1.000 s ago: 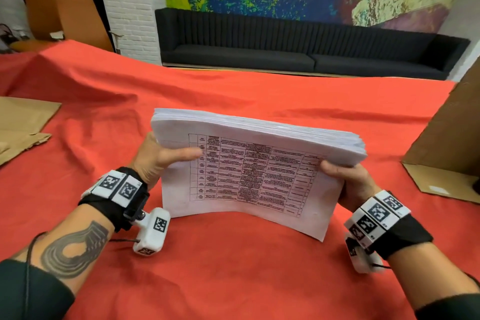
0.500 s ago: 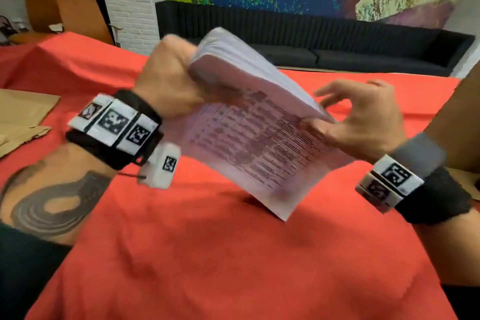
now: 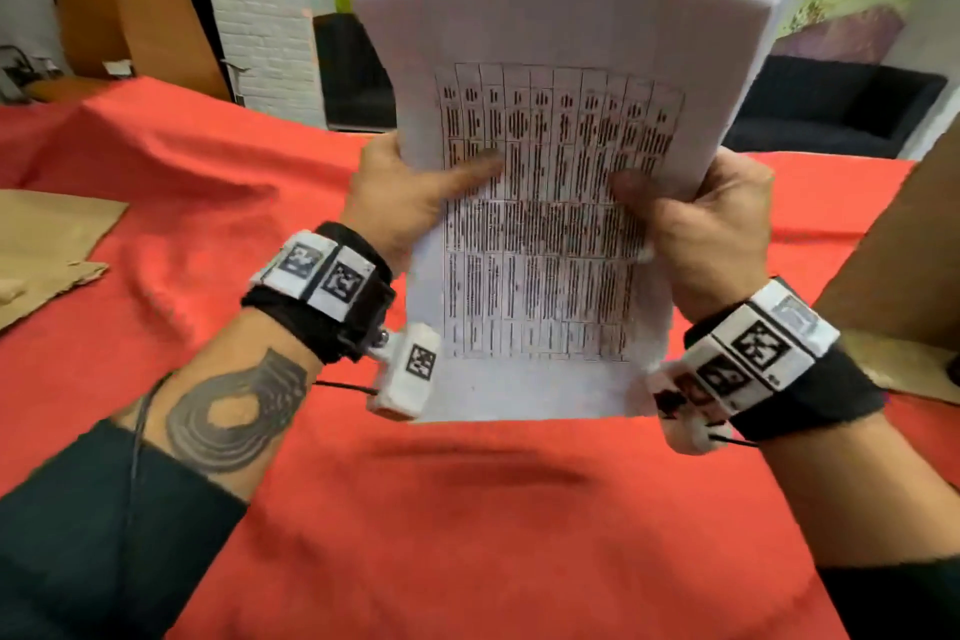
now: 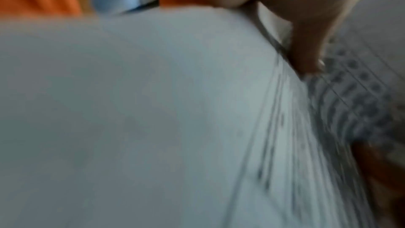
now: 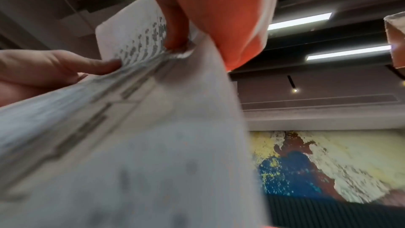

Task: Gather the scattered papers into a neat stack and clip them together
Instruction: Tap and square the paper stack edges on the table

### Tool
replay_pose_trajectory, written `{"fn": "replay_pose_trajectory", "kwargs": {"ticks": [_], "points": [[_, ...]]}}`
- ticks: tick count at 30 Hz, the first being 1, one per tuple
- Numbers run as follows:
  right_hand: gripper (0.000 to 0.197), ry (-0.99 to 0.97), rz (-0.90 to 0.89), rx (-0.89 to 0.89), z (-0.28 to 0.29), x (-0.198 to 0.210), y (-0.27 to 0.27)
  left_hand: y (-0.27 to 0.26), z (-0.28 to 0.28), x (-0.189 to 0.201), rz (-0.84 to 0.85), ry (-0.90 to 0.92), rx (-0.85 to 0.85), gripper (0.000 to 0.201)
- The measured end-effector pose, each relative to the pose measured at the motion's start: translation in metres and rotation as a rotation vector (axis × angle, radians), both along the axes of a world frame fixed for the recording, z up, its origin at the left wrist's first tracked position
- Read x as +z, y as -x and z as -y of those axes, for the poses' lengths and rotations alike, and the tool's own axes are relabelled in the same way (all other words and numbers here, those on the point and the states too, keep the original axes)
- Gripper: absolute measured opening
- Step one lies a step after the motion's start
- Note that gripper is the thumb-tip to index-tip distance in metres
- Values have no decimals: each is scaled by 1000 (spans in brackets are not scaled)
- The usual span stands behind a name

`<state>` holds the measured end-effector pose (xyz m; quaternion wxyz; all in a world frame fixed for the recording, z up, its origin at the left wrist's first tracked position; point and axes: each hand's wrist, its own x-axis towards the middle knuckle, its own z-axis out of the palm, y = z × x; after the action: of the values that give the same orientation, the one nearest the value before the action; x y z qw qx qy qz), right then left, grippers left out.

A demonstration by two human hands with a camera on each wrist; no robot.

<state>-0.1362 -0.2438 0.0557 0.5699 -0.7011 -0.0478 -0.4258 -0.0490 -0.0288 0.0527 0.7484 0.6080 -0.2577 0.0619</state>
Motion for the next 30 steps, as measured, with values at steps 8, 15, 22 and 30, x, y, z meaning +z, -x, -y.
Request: {"fn": "replay_pose_trajectory", "kwargs": {"ticks": [8, 15, 22, 30], "points": [[20, 22, 21, -334, -25, -17, -10, 28, 34, -15, 302, -81, 607, 33], [32, -110, -91, -55, -8, -61, -3, -2, 0, -61, -42, -14, 60, 61], [27, -148, -15, 13, -8, -55, -10, -5, 6, -73, -41, -66, 111, 45], [36, -127, -159, 133, 3, -74, -8, -5, -4, -79, -60, -100, 62, 44]]}}
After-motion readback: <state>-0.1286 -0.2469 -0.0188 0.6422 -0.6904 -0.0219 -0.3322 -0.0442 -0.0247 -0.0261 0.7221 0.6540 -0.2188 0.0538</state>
